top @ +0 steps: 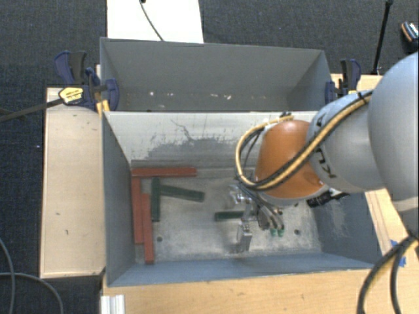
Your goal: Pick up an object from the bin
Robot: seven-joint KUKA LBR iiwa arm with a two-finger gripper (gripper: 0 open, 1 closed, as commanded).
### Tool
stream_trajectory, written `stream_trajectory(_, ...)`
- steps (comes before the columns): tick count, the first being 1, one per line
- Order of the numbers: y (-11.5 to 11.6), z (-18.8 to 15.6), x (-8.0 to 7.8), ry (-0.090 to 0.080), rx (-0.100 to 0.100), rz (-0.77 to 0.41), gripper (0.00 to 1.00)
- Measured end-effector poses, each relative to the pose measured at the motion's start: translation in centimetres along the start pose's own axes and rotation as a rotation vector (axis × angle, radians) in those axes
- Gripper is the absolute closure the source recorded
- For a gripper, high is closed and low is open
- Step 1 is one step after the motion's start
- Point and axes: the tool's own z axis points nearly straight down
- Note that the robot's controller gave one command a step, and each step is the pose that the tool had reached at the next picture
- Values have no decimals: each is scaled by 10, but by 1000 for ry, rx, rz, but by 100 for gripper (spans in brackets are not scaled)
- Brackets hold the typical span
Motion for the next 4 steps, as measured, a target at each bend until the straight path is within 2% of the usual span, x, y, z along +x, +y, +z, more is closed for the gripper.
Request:
stream_trajectory(1,5,-36,3,-13,0,36,0)
stream_trajectory(2,-2,-36,18,-6,1,183,0)
stream_trajectory(3,12,-3,11,-3,0,358,0)
stream_trajectory(4,12,-4,12,-3,1,356,0)
